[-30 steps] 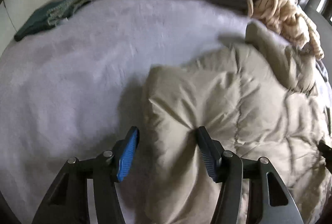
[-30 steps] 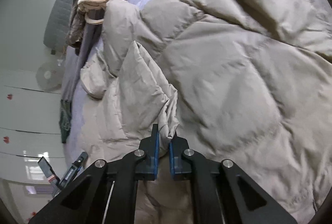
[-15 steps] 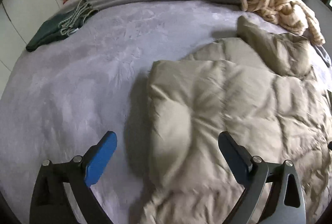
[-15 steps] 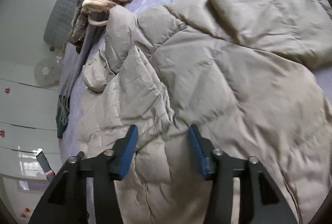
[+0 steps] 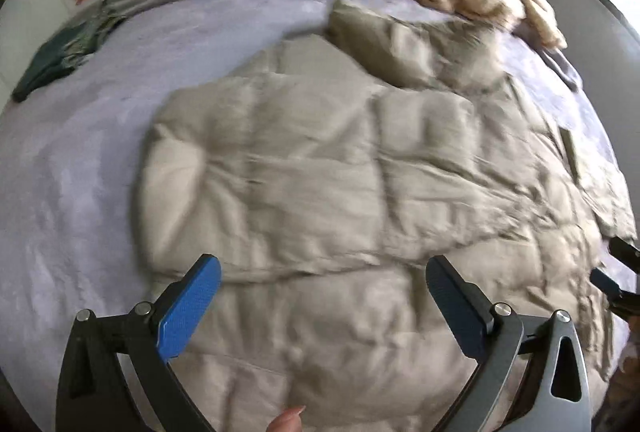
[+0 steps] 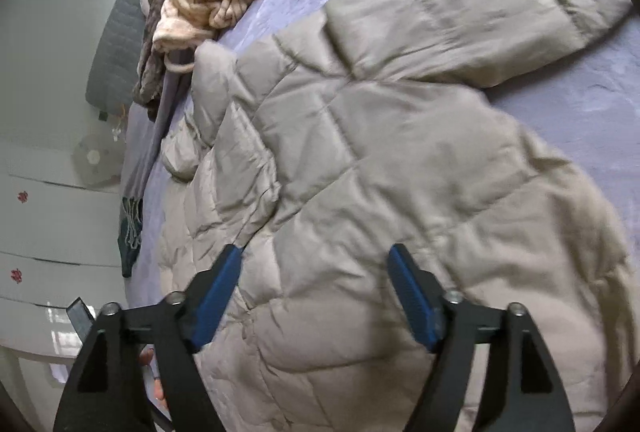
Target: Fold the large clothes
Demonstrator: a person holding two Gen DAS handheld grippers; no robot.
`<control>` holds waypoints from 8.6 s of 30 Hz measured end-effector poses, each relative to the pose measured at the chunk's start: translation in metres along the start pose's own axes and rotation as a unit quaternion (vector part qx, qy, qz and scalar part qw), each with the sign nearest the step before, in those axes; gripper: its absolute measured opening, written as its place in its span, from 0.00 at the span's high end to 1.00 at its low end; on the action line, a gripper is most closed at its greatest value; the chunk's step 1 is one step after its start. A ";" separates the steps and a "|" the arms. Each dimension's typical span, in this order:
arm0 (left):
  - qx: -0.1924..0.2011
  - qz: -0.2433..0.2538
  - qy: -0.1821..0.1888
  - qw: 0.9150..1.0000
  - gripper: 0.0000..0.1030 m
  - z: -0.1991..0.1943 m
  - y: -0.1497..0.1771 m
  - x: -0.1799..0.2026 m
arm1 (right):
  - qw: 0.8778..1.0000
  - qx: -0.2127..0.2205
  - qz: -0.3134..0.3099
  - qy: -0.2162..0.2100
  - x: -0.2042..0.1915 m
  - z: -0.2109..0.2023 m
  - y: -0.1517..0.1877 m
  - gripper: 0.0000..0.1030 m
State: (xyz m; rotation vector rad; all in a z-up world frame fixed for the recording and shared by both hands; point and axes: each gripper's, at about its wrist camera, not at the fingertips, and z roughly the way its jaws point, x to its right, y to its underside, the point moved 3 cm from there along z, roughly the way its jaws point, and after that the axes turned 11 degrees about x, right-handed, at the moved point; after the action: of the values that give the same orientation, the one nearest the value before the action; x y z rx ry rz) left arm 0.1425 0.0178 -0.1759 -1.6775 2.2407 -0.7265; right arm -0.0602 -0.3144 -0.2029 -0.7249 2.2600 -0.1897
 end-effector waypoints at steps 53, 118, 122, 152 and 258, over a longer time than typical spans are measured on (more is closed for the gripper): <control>0.001 0.067 -0.056 0.996 0.00 0.014 -0.010 0.141 | 0.986 0.137 -0.005 -0.092 0.056 -0.080 -0.227 0.92; -0.016 -0.195 0.247 0.949 0.16 0.087 -0.063 0.016 | 0.991 -0.114 -0.050 -0.057 0.005 0.041 -0.078 0.34; -0.026 -0.164 0.225 0.960 0.89 0.090 -0.065 0.030 | 0.993 -0.046 0.090 -0.066 0.058 0.029 -0.114 0.45; 0.085 -0.066 0.072 0.992 0.42 0.033 -0.069 0.011 | 0.999 0.000 -0.009 -0.053 0.064 0.027 -0.183 0.35; -0.096 -0.082 0.014 0.992 0.00 -0.149 0.205 -0.053 | 0.994 -0.084 -0.064 0.033 0.072 -0.125 0.131 0.00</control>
State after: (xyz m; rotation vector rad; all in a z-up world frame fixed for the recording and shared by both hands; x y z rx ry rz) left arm -0.0818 0.1474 -0.1628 -1.9712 2.2750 -0.5885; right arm -0.2457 -0.2554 -0.2026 -0.9655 2.3139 -0.0864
